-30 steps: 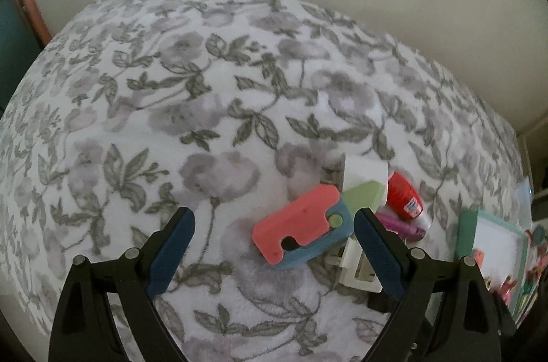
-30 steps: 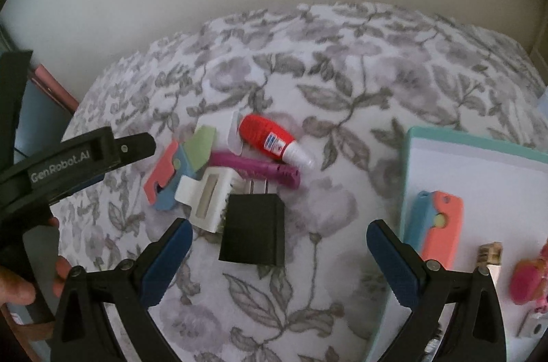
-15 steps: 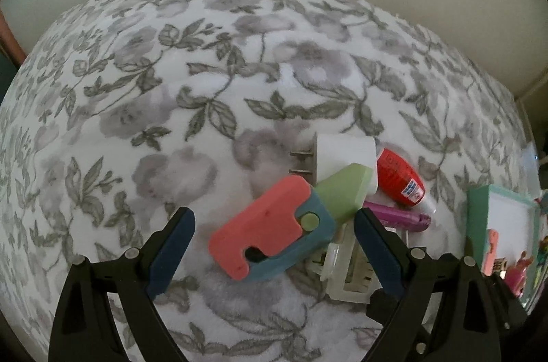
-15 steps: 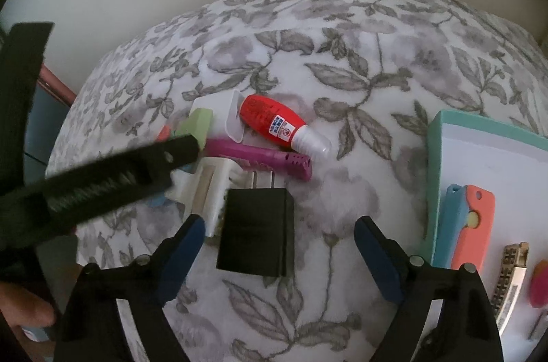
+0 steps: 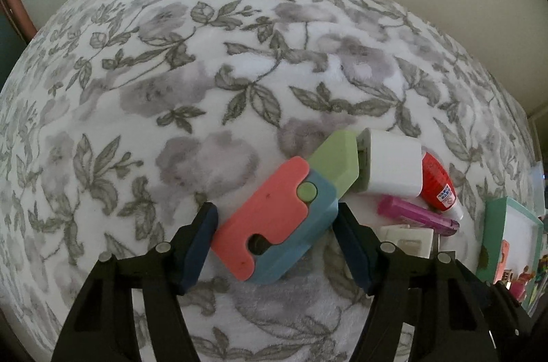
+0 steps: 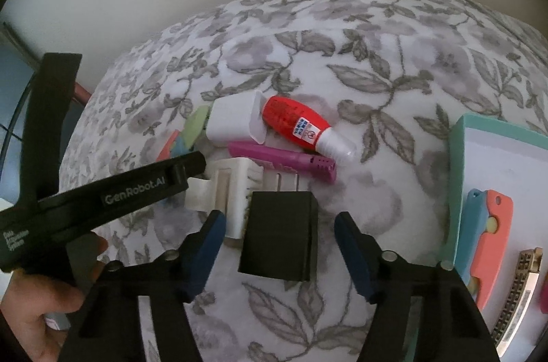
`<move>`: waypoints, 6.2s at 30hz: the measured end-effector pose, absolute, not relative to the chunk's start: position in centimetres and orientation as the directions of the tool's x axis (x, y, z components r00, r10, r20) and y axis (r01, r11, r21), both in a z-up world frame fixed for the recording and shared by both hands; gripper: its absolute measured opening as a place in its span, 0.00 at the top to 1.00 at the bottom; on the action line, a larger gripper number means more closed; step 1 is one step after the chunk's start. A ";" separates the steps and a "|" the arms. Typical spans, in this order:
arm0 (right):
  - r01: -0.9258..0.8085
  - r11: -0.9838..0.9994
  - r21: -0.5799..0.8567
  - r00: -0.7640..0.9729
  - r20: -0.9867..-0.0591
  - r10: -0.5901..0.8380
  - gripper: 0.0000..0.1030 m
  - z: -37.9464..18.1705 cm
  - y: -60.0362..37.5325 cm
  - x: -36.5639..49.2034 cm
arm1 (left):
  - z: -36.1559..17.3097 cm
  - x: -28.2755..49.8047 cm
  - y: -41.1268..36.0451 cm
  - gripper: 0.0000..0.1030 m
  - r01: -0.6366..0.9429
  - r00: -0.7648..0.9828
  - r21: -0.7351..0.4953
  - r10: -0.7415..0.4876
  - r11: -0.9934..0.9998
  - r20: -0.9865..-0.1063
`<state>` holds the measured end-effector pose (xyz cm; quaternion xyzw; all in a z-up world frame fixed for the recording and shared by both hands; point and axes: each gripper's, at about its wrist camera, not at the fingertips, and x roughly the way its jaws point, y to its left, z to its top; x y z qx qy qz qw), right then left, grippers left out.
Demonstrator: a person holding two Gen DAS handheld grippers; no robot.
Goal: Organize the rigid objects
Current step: 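Grasp the coral-and-teal block with the left tool while the right tool grasps the black charger, then carry the block with the left tool while the right tool carries the charger to the tray, then open the left tool to drop the block while the right tool releases the charger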
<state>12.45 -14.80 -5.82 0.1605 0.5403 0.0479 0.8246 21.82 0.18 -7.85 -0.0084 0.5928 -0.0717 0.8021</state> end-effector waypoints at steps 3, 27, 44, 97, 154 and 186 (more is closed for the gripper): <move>0.079 0.940 0.333 0.408 -0.871 0.274 0.45 -5.7 -14.8 12.4 | -7.8 21.9 0.3 0.32 0.107 0.288 -0.094 -0.121 0.990 -0.950; 0.025 0.966 0.257 0.336 -0.912 0.234 0.36 -6.3 -14.1 11.6 | -8.1 21.9 -0.3 0.32 0.101 0.290 -0.077 -0.103 0.992 -0.951; 0.091 0.964 0.250 0.366 -0.909 0.201 0.54 -6.1 -15.6 11.3 | -8.2 21.0 -0.7 0.32 0.108 0.289 -0.052 -0.081 0.993 -0.954; 0.299 0.877 0.376 0.530 -0.830 0.175 0.54 4.1 -25.7 -0.9 | 3.9 10.7 -6.3 0.32 0.272 0.417 -0.185 -0.289 0.944 -0.862; 0.593 0.766 0.250 0.402 -0.916 -0.012 0.54 0.9 -37.5 -5.2 | -1.6 1.4 -23.3 0.32 0.626 0.164 -0.120 -0.280 0.771 -0.946; 0.527 0.818 0.229 0.453 -0.891 -0.043 0.37 2.4 -35.4 -3.8 | 0.9 8.0 -13.3 0.30 0.296 0.350 -0.084 -0.190 0.952 -0.917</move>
